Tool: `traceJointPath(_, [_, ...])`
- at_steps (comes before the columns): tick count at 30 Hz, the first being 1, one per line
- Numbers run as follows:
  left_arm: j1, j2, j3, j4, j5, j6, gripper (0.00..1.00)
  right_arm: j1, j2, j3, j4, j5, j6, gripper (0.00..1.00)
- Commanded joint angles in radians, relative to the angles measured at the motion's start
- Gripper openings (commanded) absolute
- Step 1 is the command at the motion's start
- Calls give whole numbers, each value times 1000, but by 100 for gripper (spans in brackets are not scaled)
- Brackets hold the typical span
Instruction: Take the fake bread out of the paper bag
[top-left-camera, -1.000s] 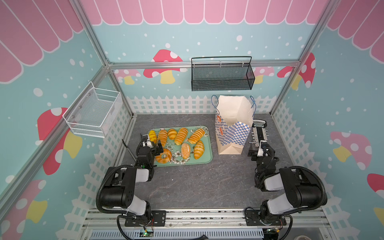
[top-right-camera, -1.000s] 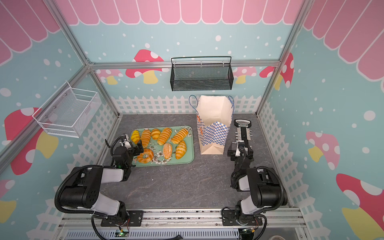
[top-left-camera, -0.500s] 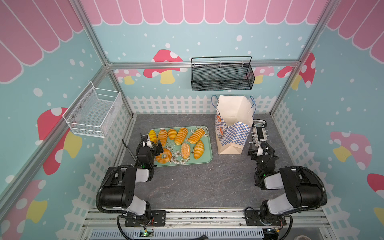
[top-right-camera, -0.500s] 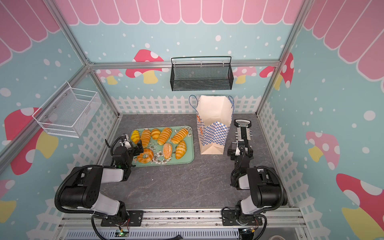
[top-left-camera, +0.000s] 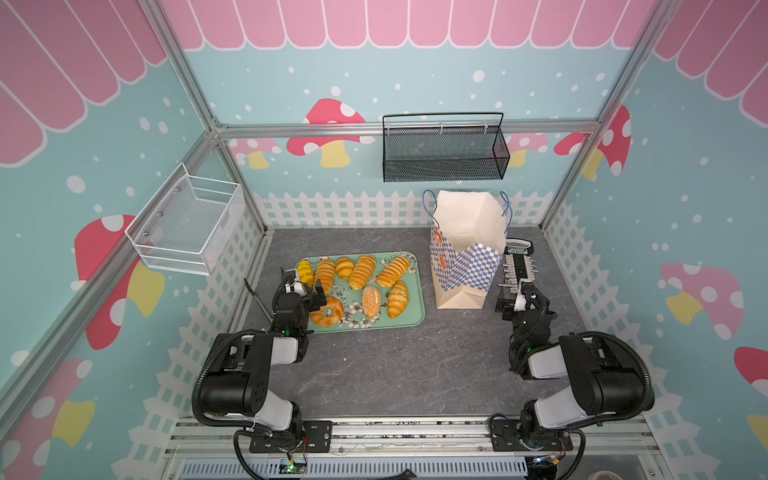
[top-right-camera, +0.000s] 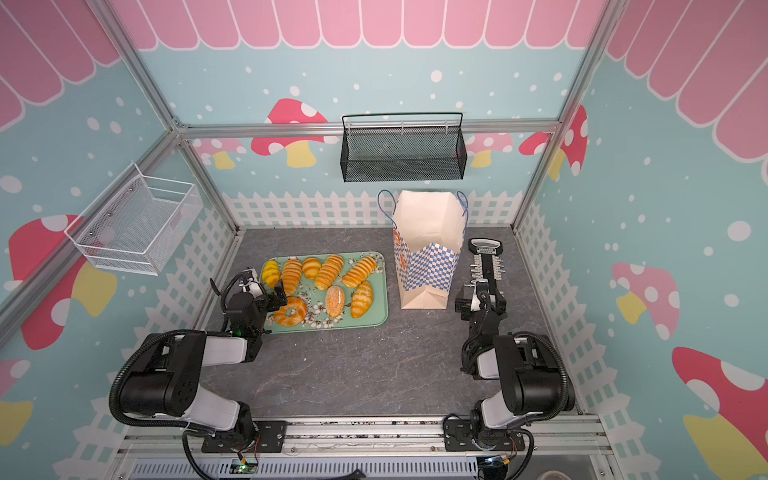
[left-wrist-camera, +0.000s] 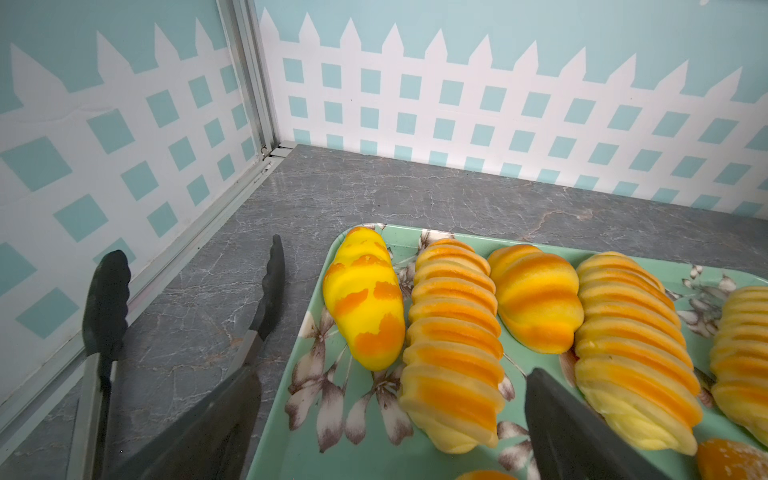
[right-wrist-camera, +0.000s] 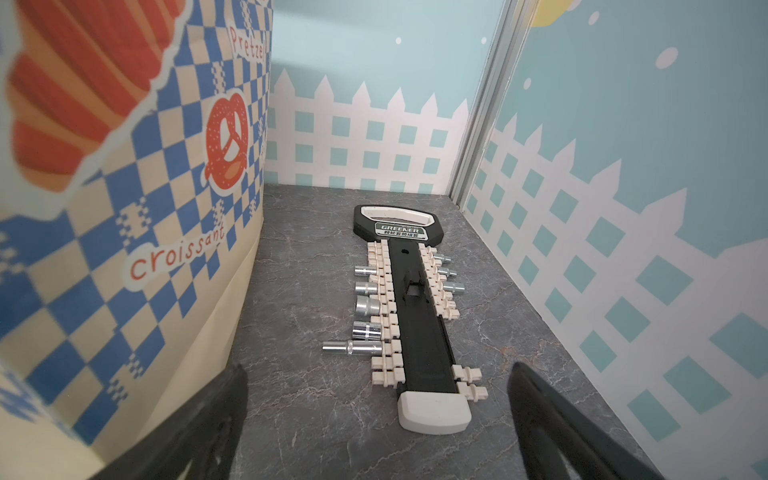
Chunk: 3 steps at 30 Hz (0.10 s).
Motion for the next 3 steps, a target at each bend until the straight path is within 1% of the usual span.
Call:
traceJointPath(1, [-5,3,10,0,-6,11,99,-2,3,4,14,9,4,98])
traceJointPath(3, [-4,3,10,0,-5,12,99,-2,1,0,17,9,3,98])
